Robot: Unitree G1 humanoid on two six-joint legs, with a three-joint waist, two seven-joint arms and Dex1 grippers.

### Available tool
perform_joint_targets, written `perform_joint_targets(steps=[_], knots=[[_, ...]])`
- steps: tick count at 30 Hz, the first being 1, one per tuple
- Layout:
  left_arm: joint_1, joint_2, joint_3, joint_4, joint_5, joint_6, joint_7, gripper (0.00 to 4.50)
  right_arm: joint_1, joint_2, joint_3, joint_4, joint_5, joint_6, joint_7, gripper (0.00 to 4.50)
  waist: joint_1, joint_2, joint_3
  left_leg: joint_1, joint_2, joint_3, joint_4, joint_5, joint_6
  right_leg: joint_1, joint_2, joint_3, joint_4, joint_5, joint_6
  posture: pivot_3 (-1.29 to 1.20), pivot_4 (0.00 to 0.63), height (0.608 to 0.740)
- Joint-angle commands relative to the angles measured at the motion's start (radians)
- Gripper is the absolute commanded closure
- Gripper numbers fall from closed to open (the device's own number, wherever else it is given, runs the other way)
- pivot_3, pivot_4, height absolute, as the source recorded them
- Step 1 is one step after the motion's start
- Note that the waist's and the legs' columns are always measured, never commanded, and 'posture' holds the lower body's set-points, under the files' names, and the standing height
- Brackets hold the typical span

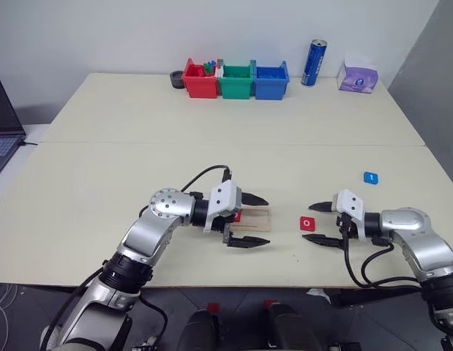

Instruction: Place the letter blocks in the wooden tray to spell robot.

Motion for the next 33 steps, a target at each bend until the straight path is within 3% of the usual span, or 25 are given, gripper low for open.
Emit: perform_joint_targets(steps=[1,5,11,19,27,33], knots=[[-0.012,-0.004,0.004,-0.007,-0.001,-0.022,-0.011,0.00,-0.011,-0.003,-0.003,0.005,-0.004,-0.014,0.015,0.02,0.000,0.000,0.000,0.000,0.000,0.000,0.000,0.000,0.000,0.000,0.000,0.000,0.000,0.000,0.000,0.00,0.150,0.740],[-0.007,-0.001,0.003,-0.008,0.000,-0.027,-0.017,0.00,-0.017,0.000,0.003,0.028,-0.012,-0.021,0.020,0.86,0.000,0.000,0.000,0.000,0.000,0.000,0.000,0.000,0.000,0.000,0.000,0.000,0.000,0.000,0.000,0.00,0.150,0.740],[-0.010,-0.002,0.009,0.001,0.003,-0.035,-0.021,0.00,-0.041,0.008,0.003,0.048,-0.008,-0.015,0.025,3.02,0.000,0.000,0.000,0.001,0.000,0.000,0.000,0.000,0.000,0.001,0.000,0.000,0.000,0.000,0.000,0.00,0.150,0.740],[0.005,0.059,0.066,0.016,-0.005,-0.056,-0.023,0.00,-0.104,0.047,0.004,-0.016,0.019,0.063,0.005,3.05,-0.005,0.000,0.000,0.001,0.000,0.000,0.000,0.000,0.000,0.001,0.000,0.000,0.001,0.000,0.000,0.00,0.150,0.740],[0.082,0.237,0.193,0.036,-0.051,-0.059,-0.101,0.00,-0.200,0.187,0.120,-0.126,-0.010,0.159,-0.044,3.05,-0.003,0.001,0.000,0.001,0.002,-0.002,0.000,0.000,0.000,0.000,0.001,0.000,0.001,0.000,0.000,0.00,0.150,0.740],[0.099,0.247,0.223,0.035,-0.053,-0.050,-0.092,0.00,-0.249,0.244,0.185,-0.055,-0.056,0.131,-0.049,3.05,0.009,0.001,0.000,-0.001,0.001,-0.001,0.001,0.000,0.000,0.000,-0.003,-0.002,0.000,0.000,0.000,0.00,0.150,0.740]])
